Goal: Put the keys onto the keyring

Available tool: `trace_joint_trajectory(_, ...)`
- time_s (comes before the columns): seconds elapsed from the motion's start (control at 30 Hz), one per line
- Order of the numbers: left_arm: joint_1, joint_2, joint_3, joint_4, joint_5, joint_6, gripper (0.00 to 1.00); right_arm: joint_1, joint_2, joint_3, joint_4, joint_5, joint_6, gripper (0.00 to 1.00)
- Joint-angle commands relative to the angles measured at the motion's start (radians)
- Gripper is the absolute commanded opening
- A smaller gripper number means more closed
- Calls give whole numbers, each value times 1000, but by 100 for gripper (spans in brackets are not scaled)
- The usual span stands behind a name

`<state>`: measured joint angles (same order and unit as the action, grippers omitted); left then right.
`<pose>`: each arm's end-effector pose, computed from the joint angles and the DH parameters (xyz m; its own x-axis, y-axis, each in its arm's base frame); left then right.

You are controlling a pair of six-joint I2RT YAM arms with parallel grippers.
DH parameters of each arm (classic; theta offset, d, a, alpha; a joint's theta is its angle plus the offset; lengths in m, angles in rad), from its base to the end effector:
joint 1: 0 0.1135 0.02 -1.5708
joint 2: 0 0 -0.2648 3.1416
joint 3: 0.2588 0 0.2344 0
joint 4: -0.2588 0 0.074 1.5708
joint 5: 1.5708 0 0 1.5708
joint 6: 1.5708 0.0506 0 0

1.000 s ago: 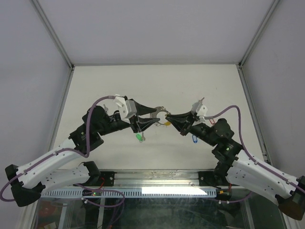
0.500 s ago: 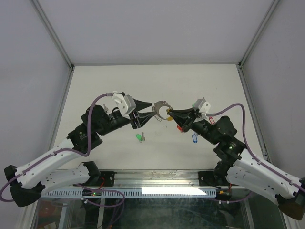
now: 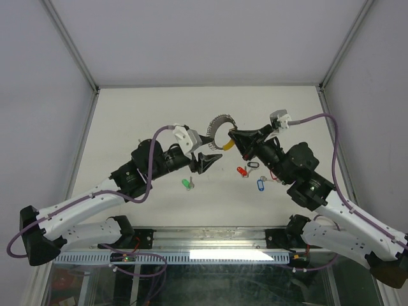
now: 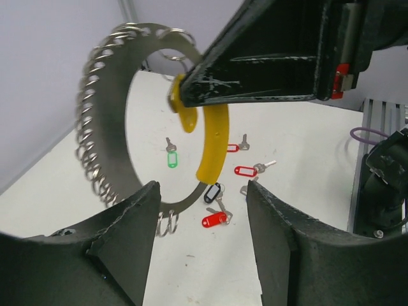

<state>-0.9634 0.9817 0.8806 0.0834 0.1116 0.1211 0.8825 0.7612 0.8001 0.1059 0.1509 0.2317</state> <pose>0.1259 -0.1910 0.3683 0.0962 0.0719 -0.9928 0.8744 0.4705 0.1188 0.1171 0.1304 0.3828 -0.0644 0.2791 -0.9581 -0.6722 0.6975 0.2484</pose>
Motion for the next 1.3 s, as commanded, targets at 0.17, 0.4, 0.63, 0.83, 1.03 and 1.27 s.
trace_joint_trajectory(0.17, -104, 146, 75, 114, -107, 184, 58, 6, 18, 88, -12, 61, 135, 0)
trace_joint_trajectory(0.4, -141, 209, 118, 117, -222, 237, 57, 7, 13, 89, -21, 53, 163, 0)
trace_joint_trajectory(0.63, -145, 237, 151, 125, -230, 246, 41, 10, 15, 83, -42, 64, 175, 0)
trace_joint_trajectory(0.83, -146, 239, 152, 118, -237, 247, 23, 11, 9, 83, -49, 66, 180, 0)
trace_joint_trajectory(1.03, -146, 215, 134, 110, -226, 248, 0, 12, 1, 99, -64, 30, 149, 2)
trace_joint_trajectory(1.27, -142, 114, 48, 164, -176, 233, 0, 12, -55, 154, -177, -196, -18, 43)
